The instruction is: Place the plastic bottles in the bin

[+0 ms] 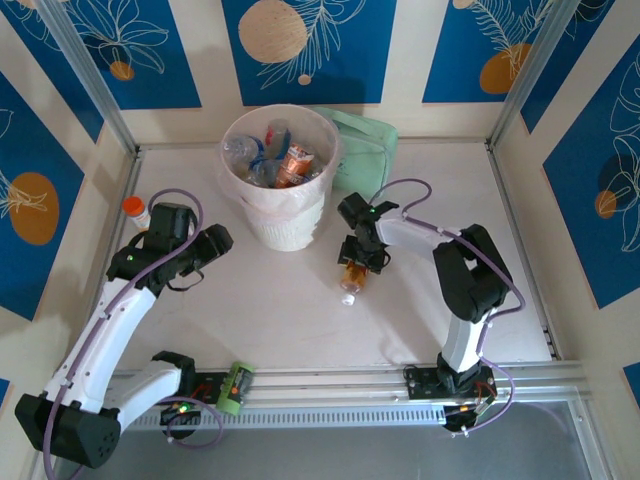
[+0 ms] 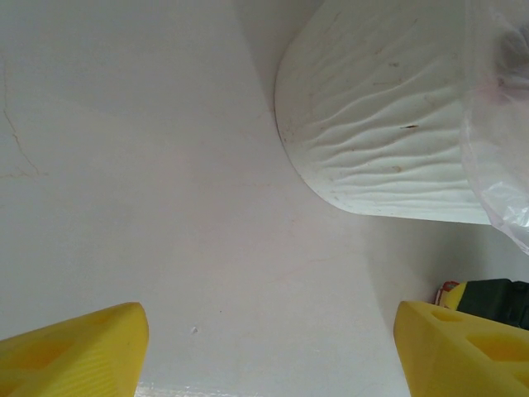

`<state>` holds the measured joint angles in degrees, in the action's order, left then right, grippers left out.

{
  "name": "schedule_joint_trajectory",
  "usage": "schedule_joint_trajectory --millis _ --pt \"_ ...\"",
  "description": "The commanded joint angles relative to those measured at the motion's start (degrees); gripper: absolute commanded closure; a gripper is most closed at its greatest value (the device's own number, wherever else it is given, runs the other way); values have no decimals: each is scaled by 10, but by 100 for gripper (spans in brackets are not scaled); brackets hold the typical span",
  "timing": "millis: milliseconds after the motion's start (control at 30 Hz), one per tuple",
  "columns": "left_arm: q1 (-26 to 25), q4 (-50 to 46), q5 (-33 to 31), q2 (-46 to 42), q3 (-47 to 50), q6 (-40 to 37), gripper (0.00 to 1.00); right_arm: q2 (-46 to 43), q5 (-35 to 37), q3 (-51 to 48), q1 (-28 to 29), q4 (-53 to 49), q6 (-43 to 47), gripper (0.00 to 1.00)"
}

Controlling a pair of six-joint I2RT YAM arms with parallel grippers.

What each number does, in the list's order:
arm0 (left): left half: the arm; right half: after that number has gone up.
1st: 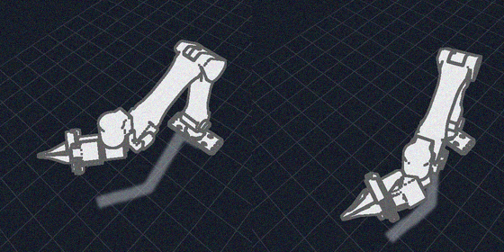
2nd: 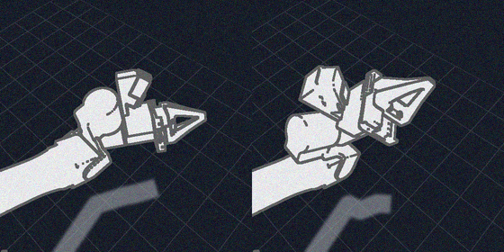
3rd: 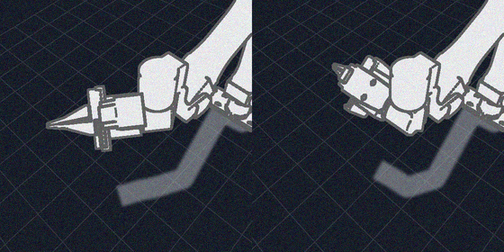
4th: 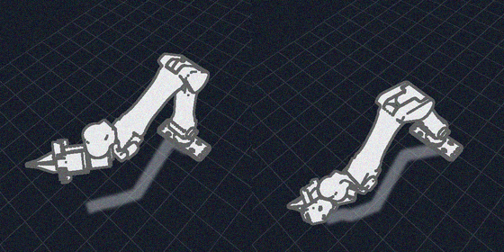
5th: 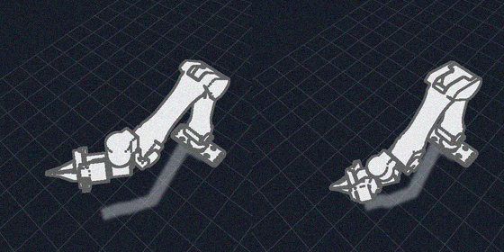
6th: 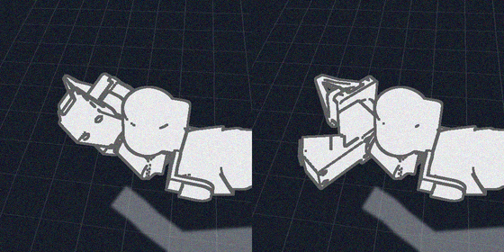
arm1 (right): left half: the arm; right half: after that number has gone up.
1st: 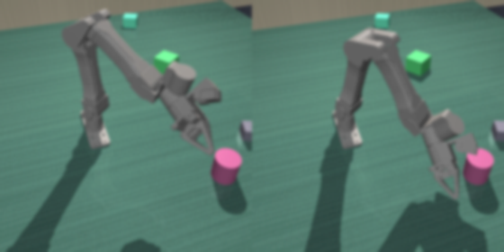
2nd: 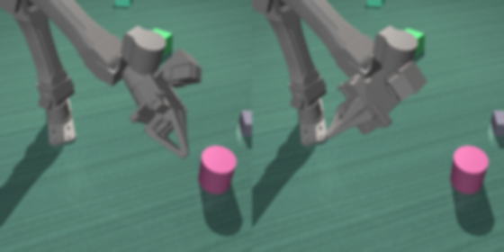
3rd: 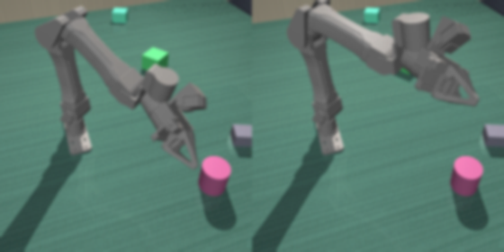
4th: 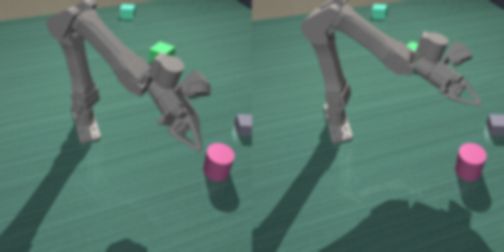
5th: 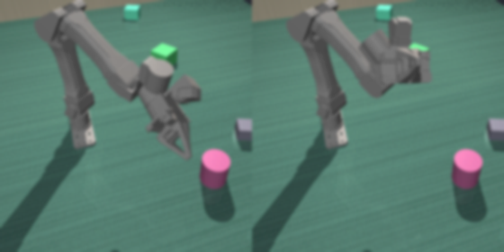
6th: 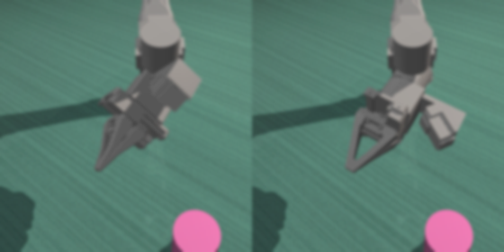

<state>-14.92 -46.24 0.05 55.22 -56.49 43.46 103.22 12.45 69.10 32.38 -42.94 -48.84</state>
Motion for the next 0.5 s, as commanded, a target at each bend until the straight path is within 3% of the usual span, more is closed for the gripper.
schedule_joint_trajectory --millis 0,167,333,467 --pt "10 -1 12 -7 5 -7 22 -54 20 -16 -6 -28 6 41" --pt "11 -2 8 -8 7 -8 22 -165 32 7 -7 -85 21 43" --pt "12 9 11 -6 14 -3 22 -264 32 99 -7 -123 41 43" --pt "11 18 15 0 14 0 23 -257 5 227 -7 -102 49 43"
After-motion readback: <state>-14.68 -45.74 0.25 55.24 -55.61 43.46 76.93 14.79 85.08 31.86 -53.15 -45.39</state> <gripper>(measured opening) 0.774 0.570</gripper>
